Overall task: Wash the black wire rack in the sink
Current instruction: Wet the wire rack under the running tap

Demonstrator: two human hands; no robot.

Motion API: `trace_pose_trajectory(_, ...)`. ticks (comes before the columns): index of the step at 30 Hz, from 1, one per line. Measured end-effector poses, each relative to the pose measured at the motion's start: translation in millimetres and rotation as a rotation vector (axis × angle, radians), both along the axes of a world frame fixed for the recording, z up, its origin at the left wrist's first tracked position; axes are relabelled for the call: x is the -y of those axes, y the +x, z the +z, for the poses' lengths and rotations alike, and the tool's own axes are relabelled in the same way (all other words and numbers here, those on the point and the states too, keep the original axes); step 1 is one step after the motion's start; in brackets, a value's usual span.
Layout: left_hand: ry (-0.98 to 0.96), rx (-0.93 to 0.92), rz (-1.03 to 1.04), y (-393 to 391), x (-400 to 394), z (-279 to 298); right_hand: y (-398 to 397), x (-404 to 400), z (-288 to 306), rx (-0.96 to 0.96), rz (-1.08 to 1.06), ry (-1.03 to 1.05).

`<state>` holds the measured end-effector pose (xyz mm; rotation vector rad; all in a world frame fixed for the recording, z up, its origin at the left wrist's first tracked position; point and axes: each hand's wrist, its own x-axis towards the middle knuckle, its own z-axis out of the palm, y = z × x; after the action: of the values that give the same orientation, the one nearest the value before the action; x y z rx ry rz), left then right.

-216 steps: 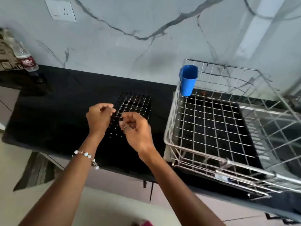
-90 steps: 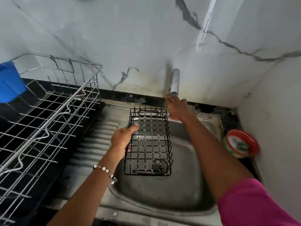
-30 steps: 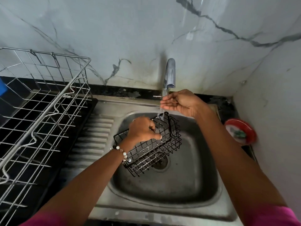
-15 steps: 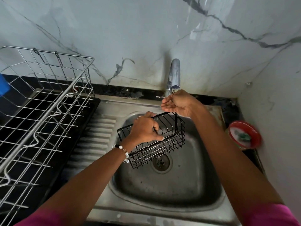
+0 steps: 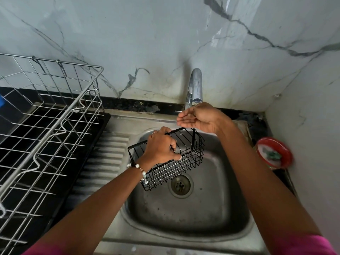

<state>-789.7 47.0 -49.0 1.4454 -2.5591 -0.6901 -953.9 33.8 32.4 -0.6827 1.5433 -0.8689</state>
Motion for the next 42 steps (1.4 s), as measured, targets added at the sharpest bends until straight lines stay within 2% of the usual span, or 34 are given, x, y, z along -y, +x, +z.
trace_pose_trajectory(4, -0.008, -0.005, 0.007, 1, 0, 0, 0, 3, -3, -0.081, -0.065, -0.004)
trace_pose_trajectory(8, -0.021, 0.017, 0.009, 2, 1, -2, 1, 1, -5, 0.087, -0.04, 0.007)
trace_pose_trajectory(12, -0.014, 0.026, 0.008, 3, 1, -4, -4, 2, -6, -0.042, -0.122, 0.008)
trace_pose_trajectory(16, -0.006, 0.01, 0.017, 4, 2, -6, -9, -1, 0, 0.12, -0.062, -0.032)
trace_pose_trajectory(20, 0.01, -0.053, 0.058, 8, 2, -9, -11, -2, -1, 0.005, -0.131, -0.016)
trace_pose_trajectory(24, 0.057, -0.12, 0.102, 10, 3, -4, -8, -3, 4, 0.143, -0.033, -0.012)
trace_pose_trajectory(27, 0.16, -0.235, 0.197, 11, 2, -5, -2, -1, 7, 0.102, -0.019, 0.003)
trace_pose_trajectory(31, 0.226, -0.362, 0.229, 14, 4, -14, -1, -3, 7, 0.224, 0.076, 0.001)
trace_pose_trajectory(34, 0.182, -0.427, 0.22, 16, 5, -18, -7, -3, 6, 0.108, -0.032, -0.008)
trace_pose_trajectory(38, 0.113, -0.399, 0.251, 14, 10, -20, -10, -5, 7, 0.136, 0.003, -0.011)
trace_pose_trajectory(42, 0.192, -0.426, 0.37, 12, 8, -17, -12, -4, 4, 0.038, -0.068, -0.029)
